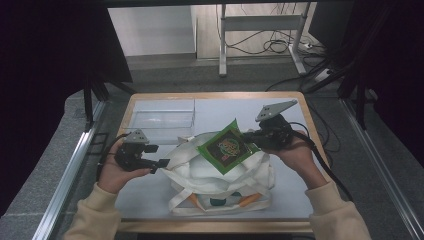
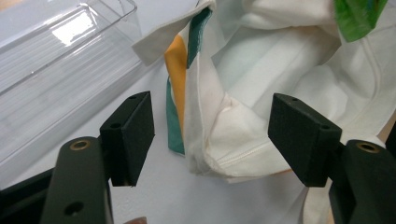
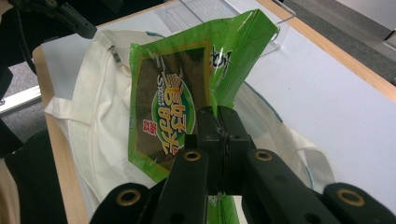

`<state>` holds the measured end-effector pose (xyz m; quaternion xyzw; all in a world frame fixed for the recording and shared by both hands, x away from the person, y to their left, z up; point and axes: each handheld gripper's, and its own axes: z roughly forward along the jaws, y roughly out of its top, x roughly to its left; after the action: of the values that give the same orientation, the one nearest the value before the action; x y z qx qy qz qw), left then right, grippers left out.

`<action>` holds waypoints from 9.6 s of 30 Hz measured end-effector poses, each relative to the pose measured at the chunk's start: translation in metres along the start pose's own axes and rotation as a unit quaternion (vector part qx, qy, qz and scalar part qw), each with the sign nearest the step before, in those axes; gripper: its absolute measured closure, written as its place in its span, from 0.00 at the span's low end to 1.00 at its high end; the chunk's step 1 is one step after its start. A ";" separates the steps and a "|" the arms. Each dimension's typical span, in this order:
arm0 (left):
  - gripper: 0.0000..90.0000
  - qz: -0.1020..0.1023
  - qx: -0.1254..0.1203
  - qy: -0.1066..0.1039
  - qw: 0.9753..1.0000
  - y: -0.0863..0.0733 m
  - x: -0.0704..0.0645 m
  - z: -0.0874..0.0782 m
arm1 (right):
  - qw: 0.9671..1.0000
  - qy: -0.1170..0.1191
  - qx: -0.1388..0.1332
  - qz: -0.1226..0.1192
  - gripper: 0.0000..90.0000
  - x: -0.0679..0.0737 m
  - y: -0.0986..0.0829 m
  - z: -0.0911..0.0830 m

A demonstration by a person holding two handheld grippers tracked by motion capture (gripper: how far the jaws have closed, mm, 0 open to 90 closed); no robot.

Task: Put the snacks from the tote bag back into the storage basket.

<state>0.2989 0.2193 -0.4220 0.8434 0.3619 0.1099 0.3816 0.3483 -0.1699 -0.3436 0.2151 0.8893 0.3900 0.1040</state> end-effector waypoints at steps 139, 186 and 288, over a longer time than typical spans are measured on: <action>0.39 0.052 -0.072 -0.146 0.985 0.056 -0.016 0.045 | 0.989 0.122 -0.084 0.019 0.80 0.017 -0.035 0.076; 0.55 0.157 0.027 -0.152 0.975 0.094 -0.021 0.034 | 0.988 0.056 0.077 -0.120 0.80 0.027 -0.017 0.093; 0.84 0.111 -0.051 -0.110 0.986 0.119 0.022 -0.035 | 1.000 0.009 -0.001 0.000 0.32 0.026 -0.057 0.041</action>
<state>0.3614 0.2015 -0.3138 0.8649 0.2157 0.0760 0.4468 0.3227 -0.1663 -0.4137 0.2115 0.8899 0.3925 0.0966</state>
